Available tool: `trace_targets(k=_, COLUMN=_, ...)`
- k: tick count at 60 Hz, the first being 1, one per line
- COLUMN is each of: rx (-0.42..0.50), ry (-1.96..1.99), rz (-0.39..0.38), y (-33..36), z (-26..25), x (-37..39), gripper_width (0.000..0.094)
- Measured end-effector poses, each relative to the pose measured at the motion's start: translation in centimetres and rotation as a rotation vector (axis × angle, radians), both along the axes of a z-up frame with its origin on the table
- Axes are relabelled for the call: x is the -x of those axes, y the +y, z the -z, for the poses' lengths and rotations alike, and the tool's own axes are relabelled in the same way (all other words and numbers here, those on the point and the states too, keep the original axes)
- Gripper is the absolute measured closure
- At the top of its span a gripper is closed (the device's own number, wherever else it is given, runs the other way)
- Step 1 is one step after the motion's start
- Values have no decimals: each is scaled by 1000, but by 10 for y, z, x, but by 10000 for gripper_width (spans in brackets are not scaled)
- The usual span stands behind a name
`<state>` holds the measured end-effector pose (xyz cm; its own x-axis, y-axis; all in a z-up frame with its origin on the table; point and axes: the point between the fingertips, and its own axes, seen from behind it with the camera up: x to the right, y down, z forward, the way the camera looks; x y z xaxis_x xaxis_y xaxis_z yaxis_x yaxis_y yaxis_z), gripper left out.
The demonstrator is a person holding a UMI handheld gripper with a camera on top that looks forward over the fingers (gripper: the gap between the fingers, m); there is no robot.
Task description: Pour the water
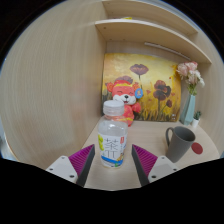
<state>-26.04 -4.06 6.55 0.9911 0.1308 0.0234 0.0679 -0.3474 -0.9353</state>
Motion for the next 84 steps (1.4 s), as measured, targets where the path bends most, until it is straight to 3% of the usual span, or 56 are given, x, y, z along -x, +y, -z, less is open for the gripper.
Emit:
trace_targets(k=11, rx=-59, ry=23, rz=11, y=37, z=-3, x=9, gripper_width=202)
trace_targets(k=14, rx=-88, ry=47, rz=15, y=43, z=-8, x=13, gripper_width=257)
trace_targets(k=17, rx=-118, ry=65, rz=22, y=46, z=-10, x=10, gripper_width=372)
trace_targets(k=31, rx=-155, ry=83, rz=-29, y=46, z=-11, x=14, gripper_width=560)
trace_targets(k=45, rx=-123, ry=170, rz=-71, y=49, z=-17, x=14, gripper_width=561)
trace_targets(k=63, rx=-55, ry=715, rz=-43, y=46, z=-100, x=-23, gripper_width=560)
trace_targets(k=77, rx=45, ry=1341, rz=146, y=54, z=-127, x=-91, gripper_width=560)
trace_targets(k=84, rx=118, ry=1633, rz=261, y=60, z=-114, x=-114, gripper_width=554)
